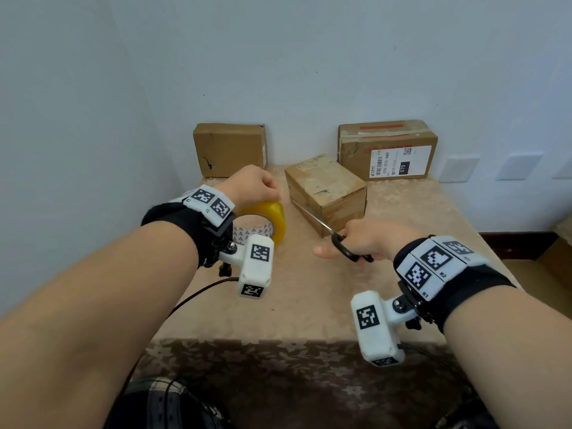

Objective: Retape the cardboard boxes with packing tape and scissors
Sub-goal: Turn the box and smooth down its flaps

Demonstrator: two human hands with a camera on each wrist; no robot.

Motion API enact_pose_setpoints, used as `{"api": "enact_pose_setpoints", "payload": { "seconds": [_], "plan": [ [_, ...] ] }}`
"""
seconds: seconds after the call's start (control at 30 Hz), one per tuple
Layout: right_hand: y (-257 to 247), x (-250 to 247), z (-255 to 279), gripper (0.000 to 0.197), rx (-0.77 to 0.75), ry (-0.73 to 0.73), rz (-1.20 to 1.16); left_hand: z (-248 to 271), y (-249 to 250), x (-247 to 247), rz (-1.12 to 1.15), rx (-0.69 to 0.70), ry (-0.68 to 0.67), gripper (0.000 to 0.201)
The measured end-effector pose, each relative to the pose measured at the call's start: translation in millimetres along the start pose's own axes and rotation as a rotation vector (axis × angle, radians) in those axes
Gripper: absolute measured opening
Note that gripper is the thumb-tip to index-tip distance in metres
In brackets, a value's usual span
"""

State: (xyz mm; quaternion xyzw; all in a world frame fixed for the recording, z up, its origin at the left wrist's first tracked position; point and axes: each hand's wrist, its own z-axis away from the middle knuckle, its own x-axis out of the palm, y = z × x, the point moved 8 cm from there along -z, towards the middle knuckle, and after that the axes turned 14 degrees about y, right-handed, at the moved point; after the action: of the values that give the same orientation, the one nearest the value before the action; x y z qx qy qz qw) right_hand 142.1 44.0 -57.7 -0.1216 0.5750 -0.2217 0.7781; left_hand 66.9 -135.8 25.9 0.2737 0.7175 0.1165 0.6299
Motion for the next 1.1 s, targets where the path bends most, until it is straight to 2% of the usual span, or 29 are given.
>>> {"api": "enact_pose_setpoints", "payload": {
  "seconds": [0.1, 0.17, 0.23, 0.3, 0.37, 0.43, 0.53, 0.57, 0.63, 0.7, 0.73, 0.83, 0.93, 0.97, 1.1],
  "plan": [
    [-4.2, -0.7, 2.0, 0.071, 0.007, 0.006, 0.094, 3.8, 5.5, -3.5, -0.033, 0.059, 0.011, 0.014],
    [-6.5, -1.2, 3.2, 0.064, 0.026, -0.007, 0.105, 5.5, 10.0, -2.4, -0.038, 0.088, 0.004, 0.013],
    [-6.5, -0.2, 3.9, 0.051, 0.02, 0.0, 0.223, 6.8, 13.6, -0.2, -0.042, 0.105, -0.009, 0.013],
    [-5.3, 4.9, 7.1, 0.05, 0.012, -0.007, 0.406, 6.6, 14.2, 1.3, -0.054, 0.111, -0.015, 0.013],
    [-7.8, 8.8, 8.7, 0.051, -0.033, 0.008, 0.472, 6.7, 14.0, 2.2, -0.05, 0.113, -0.011, 0.013],
    [-17.3, 6.0, 9.4, 0.04, -0.127, 0.068, 0.473, 6.9, 12.8, 0.9, -0.041, 0.11, 0.005, 0.014],
    [-30.6, -4.2, 10.5, 0.041, -0.199, 0.114, 0.455, 10.0, 7.5, -4.5, -0.017, 0.091, 0.043, 0.017],
    [-35.7, -9.4, 9.4, 0.034, -0.226, 0.148, 0.44, 10.9, 4.7, -6.9, -0.014, 0.085, 0.062, 0.017],
    [-47.2, -27.2, 5.2, 0.014, -0.31, 0.324, 0.305, 13.4, -1.0, -11.7, -0.004, 0.074, 0.111, 0.017],
    [-57.2, -47.6, 5.1, 0.027, -0.4, 0.572, 0.098, 16.4, -5.0, -15.4, 0.019, 0.062, 0.164, 0.014],
    [-61.1, -52.2, 4.5, 0.031, -0.453, 0.665, 0.068, 18.0, -6.6, -16.6, 0.028, 0.056, 0.189, 0.013],
    [-67.7, -43.1, -7.0, 0.037, -0.556, 0.848, 0.271, 20.9, -11.2, -18.3, 0.04, 0.039, 0.245, 0.01],
    [-71.0, -49.9, -12.4, 0.033, -0.527, 1.085, 0.239, 21.7, -15.2, -19.3, 0.042, 0.029, 0.264, 0.008],
    [-71.8, -51.2, -19.2, 0.037, -0.491, 1.073, 0.214, 20.5, -16.1, -19.3, 0.048, 0.029, 0.26, 0.008],
    [-69.4, -28.0, -65.3, 0.071, -0.312, 0.703, 0.289, 13.7, -18.1, -21.5, 0.079, 0.026, 0.256, 0.01]
  ]
}}
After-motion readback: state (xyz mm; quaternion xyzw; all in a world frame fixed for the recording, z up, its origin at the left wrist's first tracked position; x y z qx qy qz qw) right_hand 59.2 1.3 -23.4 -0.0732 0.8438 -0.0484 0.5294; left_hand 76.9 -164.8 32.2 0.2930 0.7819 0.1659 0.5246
